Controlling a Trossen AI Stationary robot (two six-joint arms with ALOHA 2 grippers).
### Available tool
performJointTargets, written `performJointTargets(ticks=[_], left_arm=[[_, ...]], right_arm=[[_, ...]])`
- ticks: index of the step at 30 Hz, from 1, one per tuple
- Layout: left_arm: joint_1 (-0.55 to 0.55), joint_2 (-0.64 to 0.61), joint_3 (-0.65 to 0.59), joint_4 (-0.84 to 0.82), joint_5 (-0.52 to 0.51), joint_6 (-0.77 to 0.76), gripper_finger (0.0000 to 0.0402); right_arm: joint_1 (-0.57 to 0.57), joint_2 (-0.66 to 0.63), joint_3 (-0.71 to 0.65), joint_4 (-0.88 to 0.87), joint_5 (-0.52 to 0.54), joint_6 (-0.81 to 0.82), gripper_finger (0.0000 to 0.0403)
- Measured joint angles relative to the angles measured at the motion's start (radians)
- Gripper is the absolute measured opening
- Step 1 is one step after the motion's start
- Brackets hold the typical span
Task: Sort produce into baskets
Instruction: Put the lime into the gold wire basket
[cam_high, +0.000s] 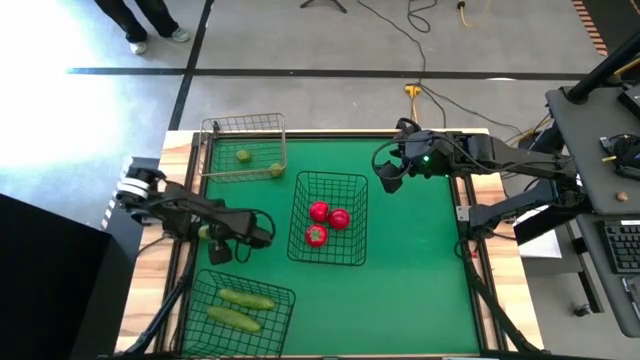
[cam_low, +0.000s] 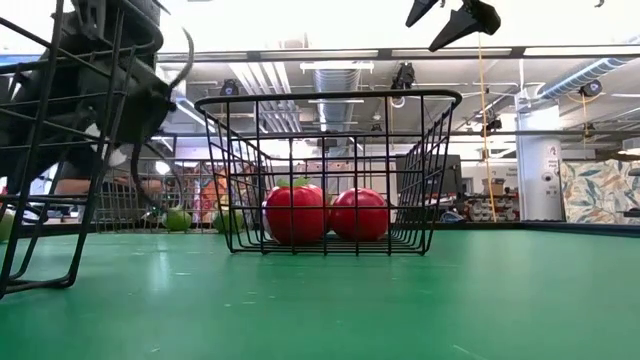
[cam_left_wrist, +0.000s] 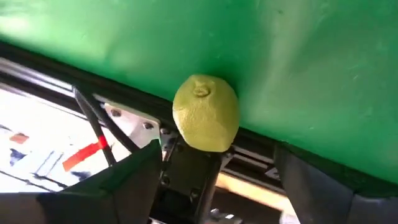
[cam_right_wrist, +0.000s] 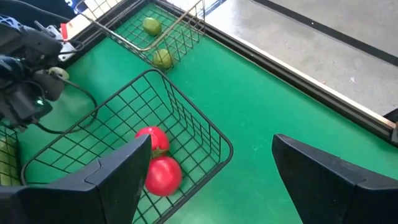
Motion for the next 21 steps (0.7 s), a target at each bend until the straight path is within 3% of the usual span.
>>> performJointTargets(ticks=[10,21], left_arm=[[0.002,0.158,-0.013,0.052,0.014,0.296,0.0262],[0.003,0.224,-0.096,0.129,0.079,0.314,0.0253]], right_arm=[[0.0,0.0,-0.004,0.0,0.0,0.013,0.0325],[0.001,0.0,-0.005,-0.025,0.0,0.035,0.0325]])
